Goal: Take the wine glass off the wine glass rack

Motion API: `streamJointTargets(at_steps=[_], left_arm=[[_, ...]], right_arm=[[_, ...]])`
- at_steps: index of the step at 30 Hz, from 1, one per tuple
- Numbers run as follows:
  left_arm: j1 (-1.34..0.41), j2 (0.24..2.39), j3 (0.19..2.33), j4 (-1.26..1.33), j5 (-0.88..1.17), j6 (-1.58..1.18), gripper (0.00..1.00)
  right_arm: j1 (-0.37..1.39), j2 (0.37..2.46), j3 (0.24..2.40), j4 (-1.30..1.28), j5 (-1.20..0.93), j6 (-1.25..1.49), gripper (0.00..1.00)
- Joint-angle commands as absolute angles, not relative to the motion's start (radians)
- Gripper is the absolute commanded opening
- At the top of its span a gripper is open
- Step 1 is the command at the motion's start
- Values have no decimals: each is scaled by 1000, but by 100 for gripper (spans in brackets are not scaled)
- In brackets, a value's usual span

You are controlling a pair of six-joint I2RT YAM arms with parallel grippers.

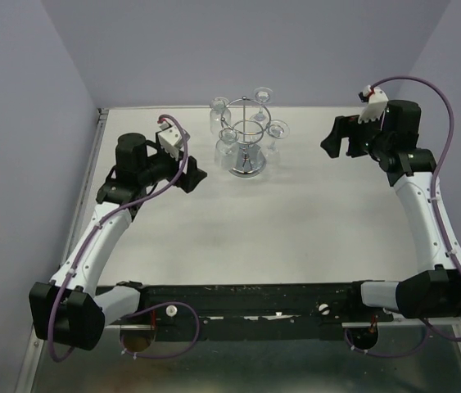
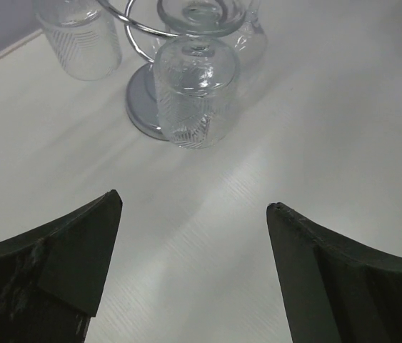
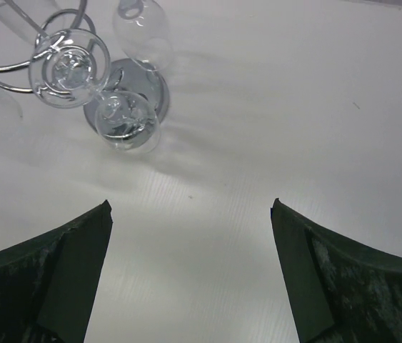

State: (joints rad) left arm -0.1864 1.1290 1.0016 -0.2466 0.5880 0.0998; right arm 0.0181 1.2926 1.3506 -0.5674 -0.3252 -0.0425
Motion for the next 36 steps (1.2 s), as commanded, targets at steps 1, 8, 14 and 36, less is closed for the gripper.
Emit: streamJointTargets(at_steps=[1,8,14,36], left_arm=[[-259,1143,948,-37,615,117,99],[-304,1249,994,32,583,155,99],[-318,1311,983,104,592,207,99],[-385,1591,1104,293,411,218,99]], right_arm=[[14,1296,1414,-595,-465,-3,100],[14,1276,1457,-640,-496,-21,100],[14,1236,1428,-637,-485,-31,100],[14,1193,1356,-637,-477,-31,100]])
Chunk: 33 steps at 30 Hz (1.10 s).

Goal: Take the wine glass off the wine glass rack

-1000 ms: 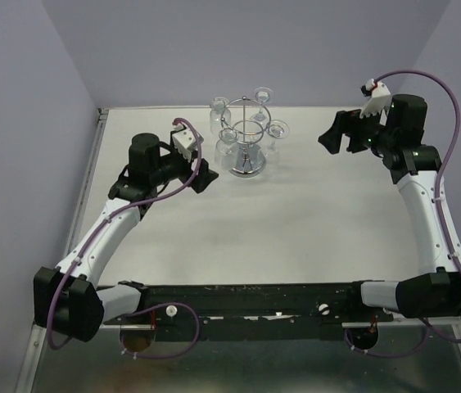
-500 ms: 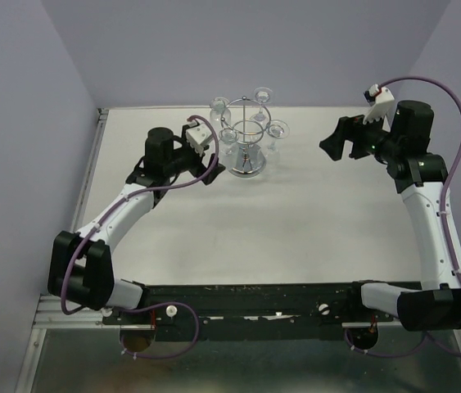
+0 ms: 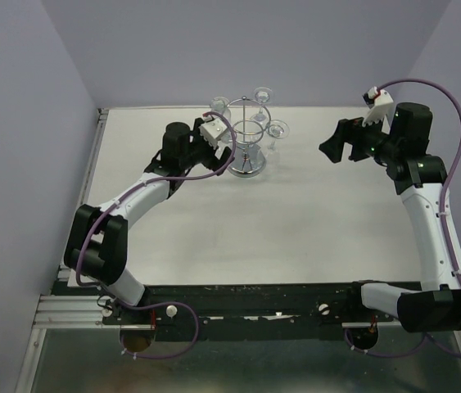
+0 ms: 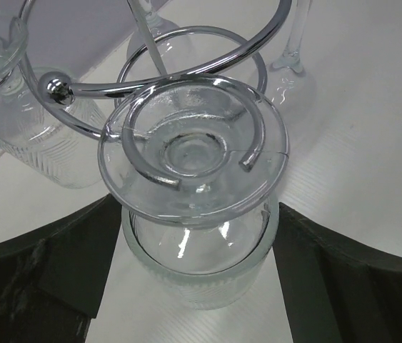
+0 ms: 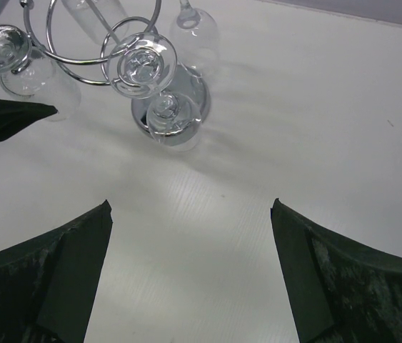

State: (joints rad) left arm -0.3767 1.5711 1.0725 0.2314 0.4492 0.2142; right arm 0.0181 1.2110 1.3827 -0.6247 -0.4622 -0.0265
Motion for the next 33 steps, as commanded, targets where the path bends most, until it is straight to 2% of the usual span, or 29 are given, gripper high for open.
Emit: streamJointTargets(at_steps=[1,8,14,20,33], left_arm=[[-388,1594,1108,295,411,216,99],[-396,1608,1124,270,414,215,99],[-399,1591,1127,258,417,187,93],[-400,1575,1137,233,433,172,80],[-402,1505,1132,242,440,141,63]], right_arm=[[14,1192,1353,-637,-476,-31,100],[14,1195,1348,-635,-477,-31,100],[14,1204,1347,-634,-479,-31,100],[14,1213,1348,-634,-486,-26,100],[14,1212,1335,-634,-483,-29,100]])
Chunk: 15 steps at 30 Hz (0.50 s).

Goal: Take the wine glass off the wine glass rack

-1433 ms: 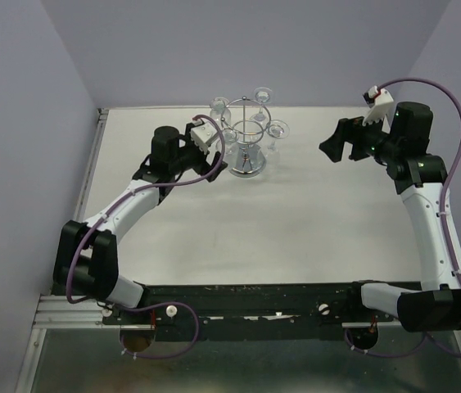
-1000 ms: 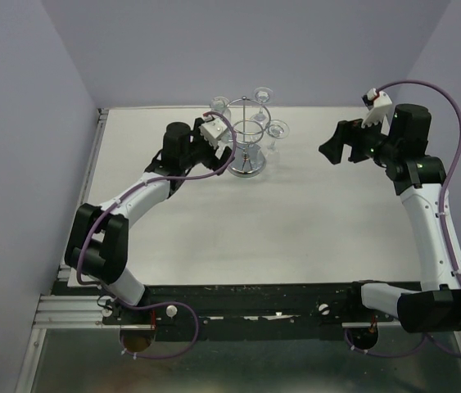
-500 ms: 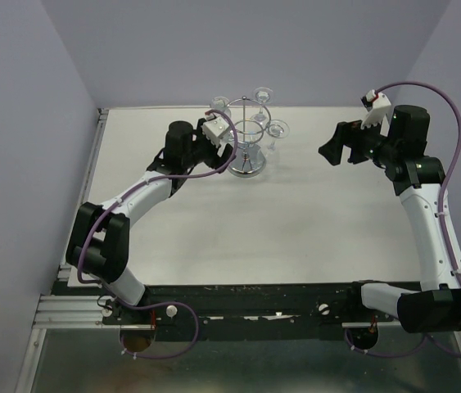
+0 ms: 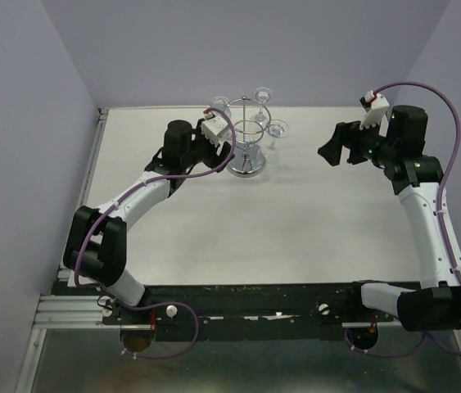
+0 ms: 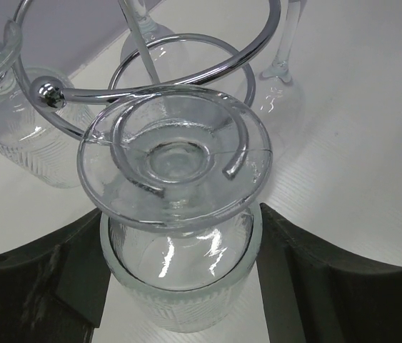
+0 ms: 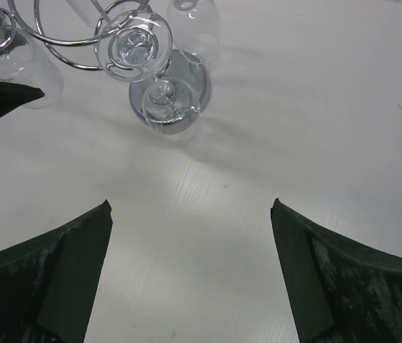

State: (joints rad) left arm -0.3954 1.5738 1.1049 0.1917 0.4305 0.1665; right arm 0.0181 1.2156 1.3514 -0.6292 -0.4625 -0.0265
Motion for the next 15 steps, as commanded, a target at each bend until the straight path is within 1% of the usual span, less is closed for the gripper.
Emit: streamJointTargets(at_steps=[1,15], left_arm=[[-402,1500,1132,244,439,137,63],[-402,1433,1095,229,434,120,56]], right_arm=[[14,1210,1335,-634,-483,-28,100],[14,1221,1344,-634,-485,-29,100]])
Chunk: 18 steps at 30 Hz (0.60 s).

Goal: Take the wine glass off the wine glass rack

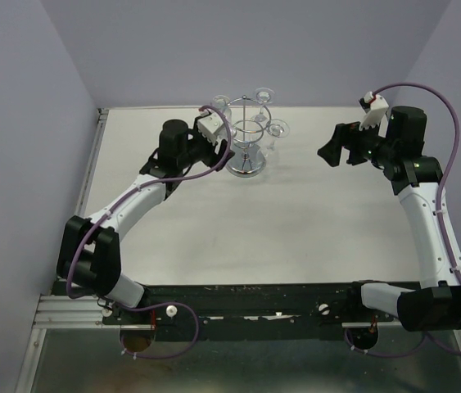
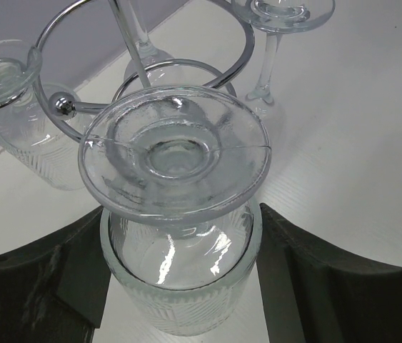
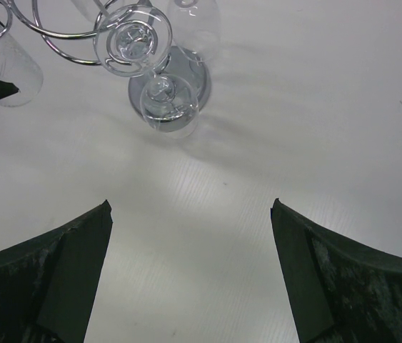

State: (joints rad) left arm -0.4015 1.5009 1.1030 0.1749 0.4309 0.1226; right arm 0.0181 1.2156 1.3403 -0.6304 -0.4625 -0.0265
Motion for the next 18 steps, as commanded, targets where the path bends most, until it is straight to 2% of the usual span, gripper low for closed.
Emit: streamJointTargets(at_steps=[1,18], left_arm=[[-402,1430,1089,224,433,121,56],[-399,1414,1071,209,402,127,52]], right_arm=[[14,1223,1344,-634,-485,-29,100],[14,1246,1356,-634,-497,-25,100]])
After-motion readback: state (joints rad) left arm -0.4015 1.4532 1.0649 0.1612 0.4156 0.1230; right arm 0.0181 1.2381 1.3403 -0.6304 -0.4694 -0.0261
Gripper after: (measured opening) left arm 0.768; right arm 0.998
